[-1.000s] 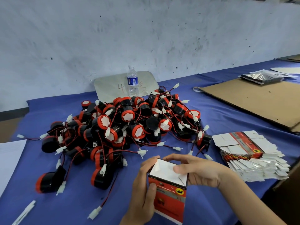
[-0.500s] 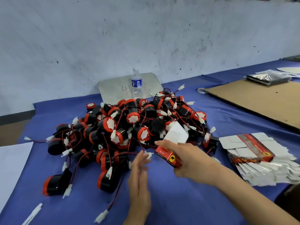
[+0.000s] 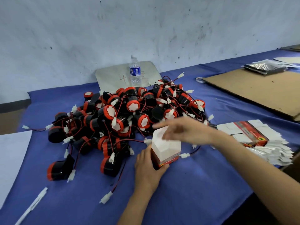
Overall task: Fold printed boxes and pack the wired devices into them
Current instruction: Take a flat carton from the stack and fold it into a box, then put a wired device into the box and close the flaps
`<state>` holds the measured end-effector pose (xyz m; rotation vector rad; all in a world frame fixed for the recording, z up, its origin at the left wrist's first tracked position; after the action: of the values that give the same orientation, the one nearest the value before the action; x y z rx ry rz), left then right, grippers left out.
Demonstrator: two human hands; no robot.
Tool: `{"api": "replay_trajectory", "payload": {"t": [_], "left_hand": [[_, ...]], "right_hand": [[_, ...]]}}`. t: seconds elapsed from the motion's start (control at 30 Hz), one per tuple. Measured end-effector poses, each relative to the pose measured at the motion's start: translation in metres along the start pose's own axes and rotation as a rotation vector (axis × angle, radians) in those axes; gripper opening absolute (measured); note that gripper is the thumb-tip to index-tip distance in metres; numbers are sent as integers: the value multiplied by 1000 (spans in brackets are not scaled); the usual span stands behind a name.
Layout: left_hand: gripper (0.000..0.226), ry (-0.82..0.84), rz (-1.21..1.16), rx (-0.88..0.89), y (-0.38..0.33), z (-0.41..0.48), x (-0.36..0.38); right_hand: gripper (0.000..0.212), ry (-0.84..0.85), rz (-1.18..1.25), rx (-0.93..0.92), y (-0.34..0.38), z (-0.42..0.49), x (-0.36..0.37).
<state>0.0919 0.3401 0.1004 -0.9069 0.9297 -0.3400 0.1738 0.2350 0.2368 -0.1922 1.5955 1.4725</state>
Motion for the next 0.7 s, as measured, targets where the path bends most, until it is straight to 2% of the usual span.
{"api": "replay_trajectory", "payload": {"t": [0.07,0.13,0.2,0.3,0.37,0.47,0.53,0.57,0.63,0.7], "left_hand": [[78,-24,60,26,0,0,0],[76,-31,77,19,0,0,0],[75,-37,99,10,0,0,0],[70,-53,114,16,0,1,-1],[69,-50,130,22,-1,1,-1],[70,-45,134,13,0,0,-1],[70,-50,108,10,0,0,-2],[70,-47,101,7,0,0,-1],[70,-35,115,9,-1,1,-1],[71,-31,138,12,-1,1,-1]], "right_hand": [[42,-194,-123,-18,-1,29,-27],[43,-285,-347,13,-10,59,-39],[55,-223,-605,86,-33,85,-33],[74,18,-873,173,-71,105,-7],[77,15,-864,185,-85,112,-1],[73,-101,-826,149,-87,116,-4],[68,-269,-634,111,-80,111,-15],[63,-396,-404,107,-75,105,-25],[53,-650,304,128,-69,85,-48],[40,-768,958,165,-69,68,-62]]}}
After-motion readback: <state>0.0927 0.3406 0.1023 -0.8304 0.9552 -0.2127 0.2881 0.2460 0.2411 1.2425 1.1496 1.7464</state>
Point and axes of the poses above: each hand's wrist, its own z-axis towards the middle knuckle, its own x-axis out of the palm, y = z × x, the point moved 7 cm from there along z, towards the middle knuckle, and after that the axes turned 7 degrees about -y, right-handed, at the moved point
